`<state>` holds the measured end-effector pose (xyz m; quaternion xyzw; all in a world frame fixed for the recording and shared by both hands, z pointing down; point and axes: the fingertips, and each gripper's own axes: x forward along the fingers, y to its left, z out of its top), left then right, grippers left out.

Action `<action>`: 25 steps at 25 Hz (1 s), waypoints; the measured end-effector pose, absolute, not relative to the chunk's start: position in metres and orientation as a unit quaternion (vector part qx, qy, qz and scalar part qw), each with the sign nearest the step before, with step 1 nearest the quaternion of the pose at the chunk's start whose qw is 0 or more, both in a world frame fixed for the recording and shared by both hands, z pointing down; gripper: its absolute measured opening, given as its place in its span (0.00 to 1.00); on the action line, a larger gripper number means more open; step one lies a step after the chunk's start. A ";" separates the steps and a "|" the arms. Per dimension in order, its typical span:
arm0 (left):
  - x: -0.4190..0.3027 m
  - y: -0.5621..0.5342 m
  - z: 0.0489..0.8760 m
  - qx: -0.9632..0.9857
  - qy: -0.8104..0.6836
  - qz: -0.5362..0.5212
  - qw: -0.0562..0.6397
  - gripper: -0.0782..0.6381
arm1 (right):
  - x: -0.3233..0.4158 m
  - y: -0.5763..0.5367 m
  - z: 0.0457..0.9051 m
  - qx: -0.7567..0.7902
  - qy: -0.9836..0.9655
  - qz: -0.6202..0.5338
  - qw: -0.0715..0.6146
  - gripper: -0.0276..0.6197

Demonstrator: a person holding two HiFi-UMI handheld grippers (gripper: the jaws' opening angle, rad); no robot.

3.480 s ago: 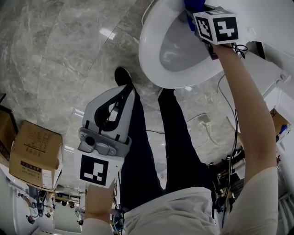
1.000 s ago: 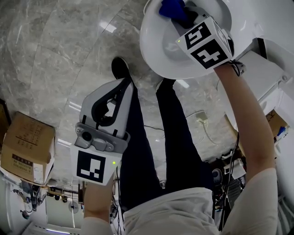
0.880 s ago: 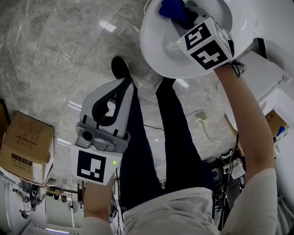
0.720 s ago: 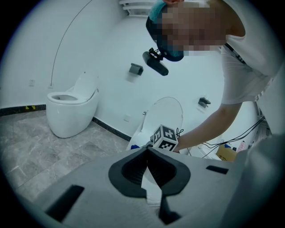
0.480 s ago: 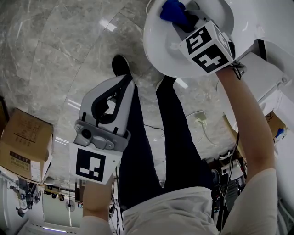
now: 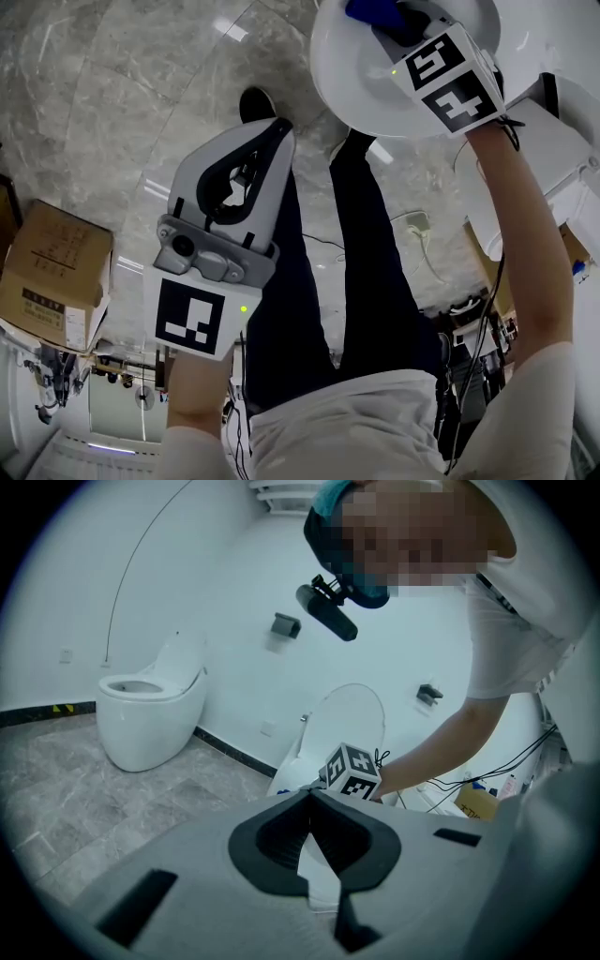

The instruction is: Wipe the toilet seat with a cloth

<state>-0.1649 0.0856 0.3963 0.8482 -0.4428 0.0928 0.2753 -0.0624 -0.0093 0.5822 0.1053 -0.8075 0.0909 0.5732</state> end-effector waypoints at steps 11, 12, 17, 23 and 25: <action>-0.164 0.086 0.396 0.849 -0.441 0.092 0.277 0.12 | -0.067 -0.001 0.580 0.101 -0.810 0.094 0.570 0.13; -0.164 0.086 0.396 0.849 -0.440 0.093 0.277 0.12 | -0.068 0.001 0.580 0.099 -0.810 0.093 0.571 0.13; -0.165 0.083 0.394 0.850 -0.440 0.092 0.276 0.12 | -0.070 0.009 0.580 0.086 -0.811 0.086 0.573 0.13; -0.161 0.084 0.395 0.850 -0.439 0.092 0.277 0.12 | -0.074 0.018 0.580 0.061 -0.812 0.057 0.578 0.13; -0.160 0.084 0.396 0.850 -0.438 0.093 0.277 0.12 | -0.075 0.022 0.580 0.052 -0.811 0.049 0.581 0.13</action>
